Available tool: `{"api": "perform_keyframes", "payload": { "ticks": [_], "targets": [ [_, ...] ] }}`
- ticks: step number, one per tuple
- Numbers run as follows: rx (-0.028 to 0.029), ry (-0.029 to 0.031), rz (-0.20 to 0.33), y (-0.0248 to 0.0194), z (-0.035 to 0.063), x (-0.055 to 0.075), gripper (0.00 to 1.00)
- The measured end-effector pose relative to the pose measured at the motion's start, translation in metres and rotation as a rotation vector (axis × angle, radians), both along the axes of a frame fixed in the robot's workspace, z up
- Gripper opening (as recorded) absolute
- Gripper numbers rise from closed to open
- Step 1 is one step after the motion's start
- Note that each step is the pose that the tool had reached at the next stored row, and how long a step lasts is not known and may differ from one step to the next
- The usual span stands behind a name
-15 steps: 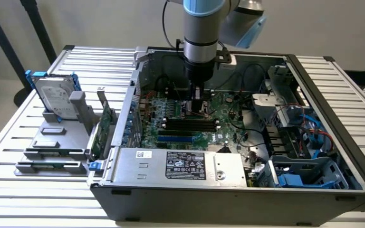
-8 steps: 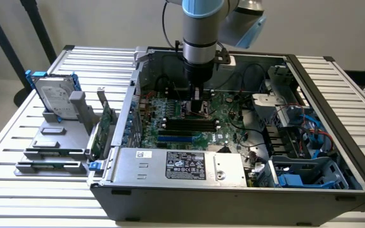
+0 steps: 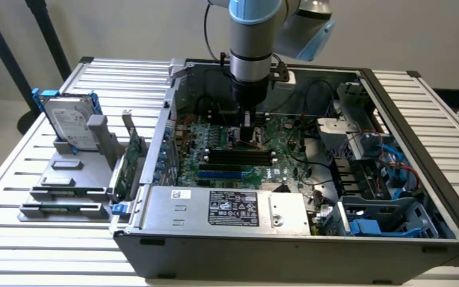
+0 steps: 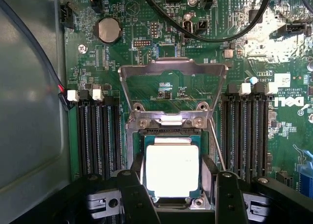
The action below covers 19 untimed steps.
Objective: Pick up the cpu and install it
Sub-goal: 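Place the cpu into insertion slot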
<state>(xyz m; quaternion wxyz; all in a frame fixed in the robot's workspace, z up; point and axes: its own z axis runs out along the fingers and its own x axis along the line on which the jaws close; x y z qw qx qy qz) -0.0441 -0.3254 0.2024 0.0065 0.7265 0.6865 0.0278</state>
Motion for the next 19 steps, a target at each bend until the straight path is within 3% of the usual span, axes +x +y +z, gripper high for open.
{"api": "perform_keyframes", "payload": {
  "ticks": [7,12,19],
  "targets": [
    [-0.0002,-0.0014,0.0,0.0008,-0.0015,0.0,0.55],
    [-0.001,-0.0071,-0.001,0.0012,-0.0026,0.0,0.55],
    [-0.0132,-0.0114,0.0,0.0028,-0.0037,-0.0009,0.55]
  ]
}}
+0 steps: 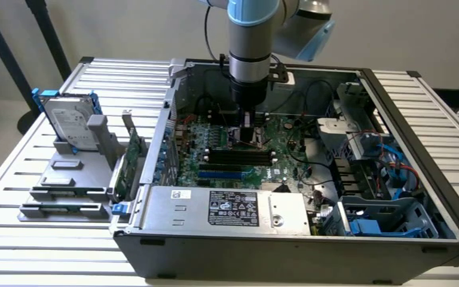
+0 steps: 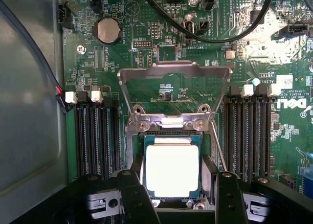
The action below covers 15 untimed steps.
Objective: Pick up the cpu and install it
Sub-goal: 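Place the cpu into insertion slot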
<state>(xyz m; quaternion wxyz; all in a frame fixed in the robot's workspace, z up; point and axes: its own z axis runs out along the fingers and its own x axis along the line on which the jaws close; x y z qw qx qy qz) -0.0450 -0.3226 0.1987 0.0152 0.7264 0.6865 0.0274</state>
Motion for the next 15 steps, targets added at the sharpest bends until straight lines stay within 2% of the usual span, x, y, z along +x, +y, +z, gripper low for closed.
{"api": "perform_keyframes", "payload": {
  "ticks": [5,15],
  "targets": [
    [-0.007,0.0,0.0,0.0015,-0.0004,-0.0004,0.55],
    [-0.0157,-0.0003,0.0,0.0025,-0.0017,-0.0006,0.55]
  ]
}}
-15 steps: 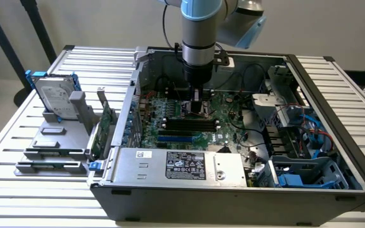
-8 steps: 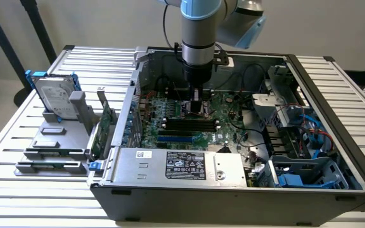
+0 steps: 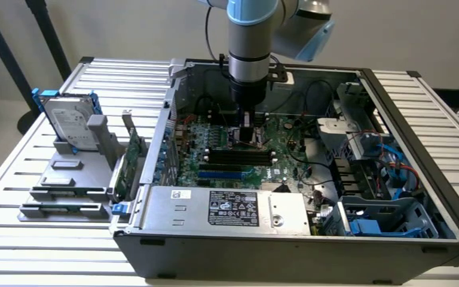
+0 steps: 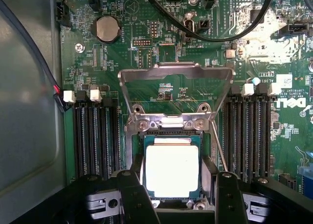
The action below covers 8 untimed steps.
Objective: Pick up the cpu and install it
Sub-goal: 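Place the cpu into insertion slot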
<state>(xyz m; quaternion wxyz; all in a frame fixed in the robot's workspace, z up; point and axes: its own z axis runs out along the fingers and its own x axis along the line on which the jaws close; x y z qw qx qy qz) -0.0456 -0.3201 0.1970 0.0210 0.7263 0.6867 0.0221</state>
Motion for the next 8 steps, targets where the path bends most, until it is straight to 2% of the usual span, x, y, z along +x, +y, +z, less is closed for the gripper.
{"api": "perform_keyframes", "payload": {
  "ticks": [8],
  "targets": [
    [-0.0029,0.0002,0.0,0.0012,-0.0002,-0.0001,0.55]
  ]
}}
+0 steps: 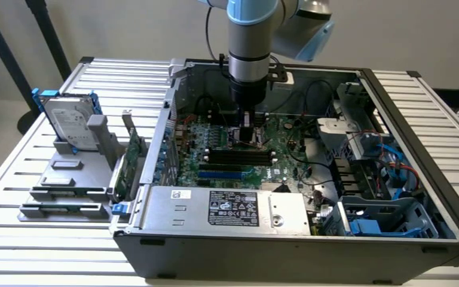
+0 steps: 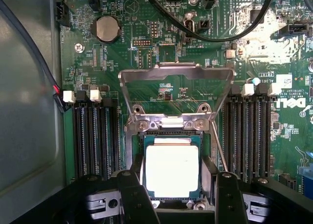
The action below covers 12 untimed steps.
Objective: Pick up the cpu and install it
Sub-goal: 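Place the cpu into insertion slot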
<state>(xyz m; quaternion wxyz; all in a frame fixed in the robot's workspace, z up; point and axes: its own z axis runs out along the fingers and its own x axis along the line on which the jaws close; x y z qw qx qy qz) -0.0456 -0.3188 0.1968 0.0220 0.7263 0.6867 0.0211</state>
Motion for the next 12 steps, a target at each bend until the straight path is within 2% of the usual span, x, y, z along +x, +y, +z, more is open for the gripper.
{"api": "perform_keyframes", "payload": {
  "ticks": [12],
  "targets": [
    [-0.0016,-0.0006,0.0,0.0008,-0.0008,0.0001,0.56]
  ]
}}
